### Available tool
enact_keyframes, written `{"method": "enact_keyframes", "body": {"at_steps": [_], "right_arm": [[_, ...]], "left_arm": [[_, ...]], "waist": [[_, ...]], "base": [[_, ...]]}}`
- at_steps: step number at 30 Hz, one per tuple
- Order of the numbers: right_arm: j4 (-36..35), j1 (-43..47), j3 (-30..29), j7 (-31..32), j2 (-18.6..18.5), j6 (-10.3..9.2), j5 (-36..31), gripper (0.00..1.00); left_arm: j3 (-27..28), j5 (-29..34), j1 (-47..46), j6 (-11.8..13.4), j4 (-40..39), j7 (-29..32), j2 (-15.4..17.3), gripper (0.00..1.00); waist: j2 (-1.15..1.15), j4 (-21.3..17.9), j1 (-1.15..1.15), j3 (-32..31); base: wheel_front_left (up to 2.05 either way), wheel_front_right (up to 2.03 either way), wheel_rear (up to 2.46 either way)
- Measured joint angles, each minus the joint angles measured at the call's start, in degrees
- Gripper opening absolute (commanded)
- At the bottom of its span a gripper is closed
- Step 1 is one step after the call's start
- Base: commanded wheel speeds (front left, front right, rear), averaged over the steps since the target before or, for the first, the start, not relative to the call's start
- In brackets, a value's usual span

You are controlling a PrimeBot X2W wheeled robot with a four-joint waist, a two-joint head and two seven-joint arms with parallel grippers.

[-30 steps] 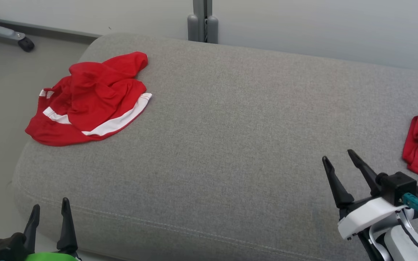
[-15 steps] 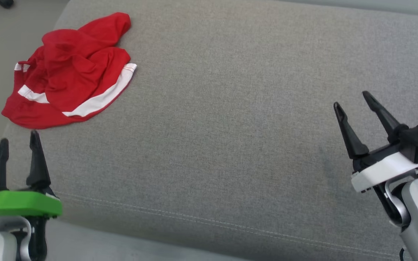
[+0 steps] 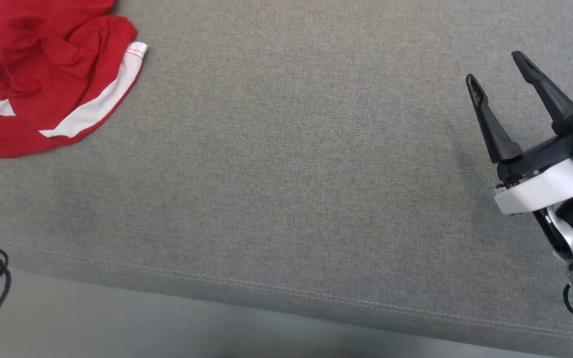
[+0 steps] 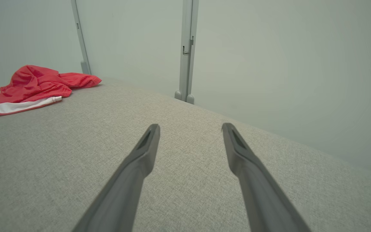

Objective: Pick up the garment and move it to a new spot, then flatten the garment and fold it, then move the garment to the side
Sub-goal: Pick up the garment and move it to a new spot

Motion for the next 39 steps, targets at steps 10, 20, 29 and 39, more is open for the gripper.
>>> {"method": "enact_keyframes", "body": {"at_steps": [10,20,29,39], "right_arm": [[-4.55,-4.33,-0.37,2.44,-2.48,0.23,-1.01,1.0],[-5.41,-6.13,-0.73,2.68,-3.11,0.24,-1.58,1.0],[-5.87,-6.15,-1.23,3.03,-3.64,0.23,-1.59,1.0],[-6.34,-6.15,-1.4,3.71,-3.93,0.22,-1.59,1.0]], "left_arm": [[2.08,-3.04,-11.8,1.36,8.12,5.75,1.93,1.0],[1.91,-2.37,-16.44,2.49,17.9,8.31,3.04,1.0],[0.16,-0.48,-20.43,2.48,23.57,8.53,3.25,0.45],[0.12,-0.21,-22.46,2.13,28.42,7.68,3.49,0.0]], "waist": [[0.0,-1.58,0.0,8.1],[0.0,-4.25,0.0,13.5],[0.0,-5.29,0.0,15.13],[0.0,-5.01,0.0,15.2]], "base": [[0.0,0.0,0.0],[0.0,0.0,0.0],[0.0,0.0,0.0],[0.0,0.0,0.0]]}}
